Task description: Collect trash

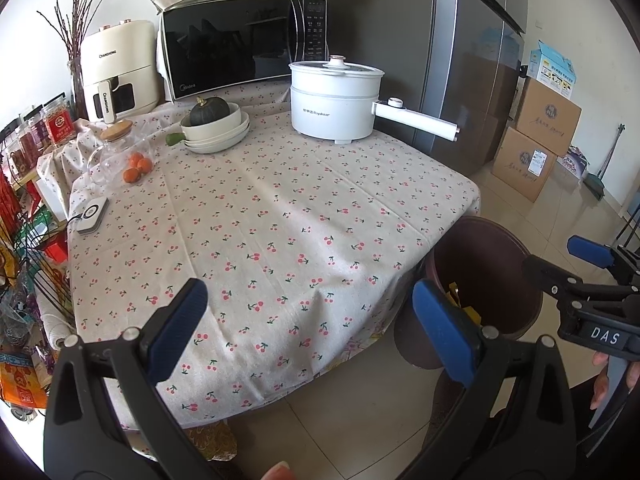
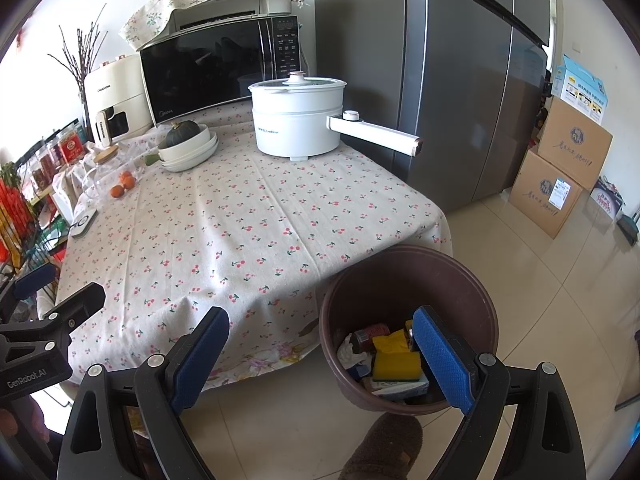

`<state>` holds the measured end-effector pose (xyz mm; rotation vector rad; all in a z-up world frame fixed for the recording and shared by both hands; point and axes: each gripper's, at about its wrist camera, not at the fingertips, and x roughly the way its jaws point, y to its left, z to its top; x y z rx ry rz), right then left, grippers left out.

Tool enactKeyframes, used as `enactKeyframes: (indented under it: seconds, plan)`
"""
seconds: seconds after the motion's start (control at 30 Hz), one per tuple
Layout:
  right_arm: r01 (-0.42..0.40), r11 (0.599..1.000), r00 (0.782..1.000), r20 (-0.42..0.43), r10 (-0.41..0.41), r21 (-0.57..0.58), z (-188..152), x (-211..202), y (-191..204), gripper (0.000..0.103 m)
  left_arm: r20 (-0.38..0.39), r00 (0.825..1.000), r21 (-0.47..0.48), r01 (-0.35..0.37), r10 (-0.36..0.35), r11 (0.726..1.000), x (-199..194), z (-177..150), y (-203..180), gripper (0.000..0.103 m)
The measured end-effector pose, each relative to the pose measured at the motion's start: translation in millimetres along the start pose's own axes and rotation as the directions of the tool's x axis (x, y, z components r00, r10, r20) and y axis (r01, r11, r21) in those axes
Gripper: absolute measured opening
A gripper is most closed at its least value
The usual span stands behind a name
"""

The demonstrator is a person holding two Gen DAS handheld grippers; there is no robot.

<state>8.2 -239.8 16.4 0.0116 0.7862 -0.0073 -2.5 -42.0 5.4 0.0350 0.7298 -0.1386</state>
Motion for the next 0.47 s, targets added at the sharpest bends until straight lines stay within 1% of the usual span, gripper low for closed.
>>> enactKeyframes:
  seconds: [0.23, 0.37, 0.4, 0.47]
  plan:
    - [0.004, 1.0, 1.0, 0.004, -0.004, -0.001, -0.8, -0.2, -3.2, 0.095, 0.009, 1.0, 0.02, 0.002, -0.002, 1.0, -1.5, -0.1, -5.0, 0.102]
    - [0.008, 1.0, 1.0, 0.021, -0.008, 0.001, -0.4, -4.0, -6.5, 0.095, 0.007, 1.0, 0.021, 0.002, -0.002, 1.0, -1.7, -0.1, -4.2, 0.102]
    - [0.012, 1.0, 1.0, 0.021, -0.012, 0.0, -1.0, -3.7, -6.0, 0.096, 0.004, 1.0, 0.024, -0.002, 0.002, 1.0, -1.8, 0.7, -2.9, 0.102]
    - [0.014, 1.0, 1.0, 0.005, -0.014, -0.018, -5.6, 2.0, 1.6, 0.102, -0.008, 1.0, 0.037, -0.017, 0.017, 0.999, -1.4, 5.3, 2.7, 0.102]
